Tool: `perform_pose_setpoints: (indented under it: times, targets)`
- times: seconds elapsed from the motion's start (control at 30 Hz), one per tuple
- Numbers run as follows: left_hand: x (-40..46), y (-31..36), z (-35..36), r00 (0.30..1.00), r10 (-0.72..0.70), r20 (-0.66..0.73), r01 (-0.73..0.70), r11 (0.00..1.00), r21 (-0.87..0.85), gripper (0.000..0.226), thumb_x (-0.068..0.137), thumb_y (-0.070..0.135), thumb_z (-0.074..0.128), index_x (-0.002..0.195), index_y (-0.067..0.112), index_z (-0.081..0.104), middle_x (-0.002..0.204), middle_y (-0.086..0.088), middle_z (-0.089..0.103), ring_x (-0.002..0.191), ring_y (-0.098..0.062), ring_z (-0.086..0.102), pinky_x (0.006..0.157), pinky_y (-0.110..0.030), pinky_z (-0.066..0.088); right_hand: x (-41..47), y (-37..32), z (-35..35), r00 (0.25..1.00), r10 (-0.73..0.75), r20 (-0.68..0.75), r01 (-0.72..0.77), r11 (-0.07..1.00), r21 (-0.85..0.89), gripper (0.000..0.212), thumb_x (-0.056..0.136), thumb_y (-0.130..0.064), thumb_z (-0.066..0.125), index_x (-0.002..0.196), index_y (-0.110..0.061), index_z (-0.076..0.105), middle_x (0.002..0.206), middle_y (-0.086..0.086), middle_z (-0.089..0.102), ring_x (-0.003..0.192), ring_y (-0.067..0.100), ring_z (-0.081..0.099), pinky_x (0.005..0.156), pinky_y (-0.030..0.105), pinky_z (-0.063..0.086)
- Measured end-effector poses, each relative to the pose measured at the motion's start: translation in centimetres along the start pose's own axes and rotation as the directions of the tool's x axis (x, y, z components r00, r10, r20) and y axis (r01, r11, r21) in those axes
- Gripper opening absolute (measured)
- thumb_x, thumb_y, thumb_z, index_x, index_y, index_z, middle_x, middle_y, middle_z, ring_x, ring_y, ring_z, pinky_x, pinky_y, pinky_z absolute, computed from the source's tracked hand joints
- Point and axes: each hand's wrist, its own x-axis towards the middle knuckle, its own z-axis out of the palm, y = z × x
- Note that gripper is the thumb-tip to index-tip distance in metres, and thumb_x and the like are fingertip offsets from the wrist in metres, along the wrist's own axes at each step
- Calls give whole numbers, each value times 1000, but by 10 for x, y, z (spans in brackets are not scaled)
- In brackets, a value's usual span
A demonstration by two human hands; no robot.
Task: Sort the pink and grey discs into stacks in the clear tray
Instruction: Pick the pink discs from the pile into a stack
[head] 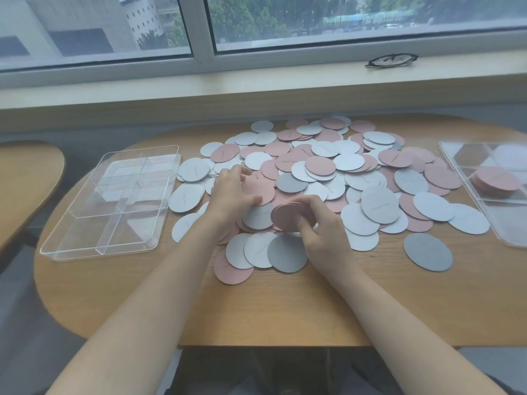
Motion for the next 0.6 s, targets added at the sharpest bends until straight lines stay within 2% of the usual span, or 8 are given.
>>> perform_pose_setpoints:
  times: [0.07,0.2,0.27,0.37,0.43,0.5,0.6]
  targets:
    - [-3,0,-1,999,5,-36,-9,996,-89,49,82,14,78,124,22,56,124,-2,48,107,-17,56,81,-24,47,0,0,0,1000,13,1,-13,1000,11,24,94,-3,57,112,-18,62,102,-10,70,99,5,63,83,17,47]
    - [-5,-2,-8,995,20,-97,-42,973,-225,41,87,4,68,118,28,57,121,-3,51,106,-20,61,82,-34,56,1,-1,0,999,35,-1,-35,999,42,24,94,-2,56,112,-17,62,101,-9,70,97,1,62,81,11,44]
    - [-8,-4,-13,991,12,-134,-52,952,-303,41,87,2,65,117,29,57,118,-3,56,102,-20,63,75,-27,54,1,0,0,999,48,-4,-47,998,51,24,94,-3,56,113,-17,62,101,-9,70,97,1,62,80,11,44]
    - [-22,-3,-24,981,-4,-195,-76,912,-402,38,88,1,64,117,26,58,112,3,63,94,-11,64,69,-17,49,2,1,1,997,72,-17,-71,996,54,25,95,-6,55,115,-19,61,102,-10,69,97,2,62,80,13,45]
    - [-33,-3,-31,988,-4,-156,-81,844,-531,35,89,2,67,115,25,60,111,2,69,93,-10,67,73,-18,51,3,2,1,996,84,-26,-82,995,58,26,96,-7,55,117,-19,61,103,-12,69,97,-1,61,80,11,44]
    - [-45,-4,-33,998,36,-58,-65,767,-639,34,92,1,66,120,19,59,112,-5,72,98,-16,70,79,-24,55,3,1,1,995,87,-41,-85,994,63,27,96,-6,54,119,-19,61,104,-11,69,98,-3,61,81,10,43]
    - [-62,-6,-24,994,103,20,-62,730,-681,36,93,-6,61,125,10,58,112,-8,72,103,-19,69,84,-28,55,3,0,0,994,95,-56,-91,993,75,30,97,-6,53,123,-18,61,106,-8,70,99,-1,62,83,11,44]
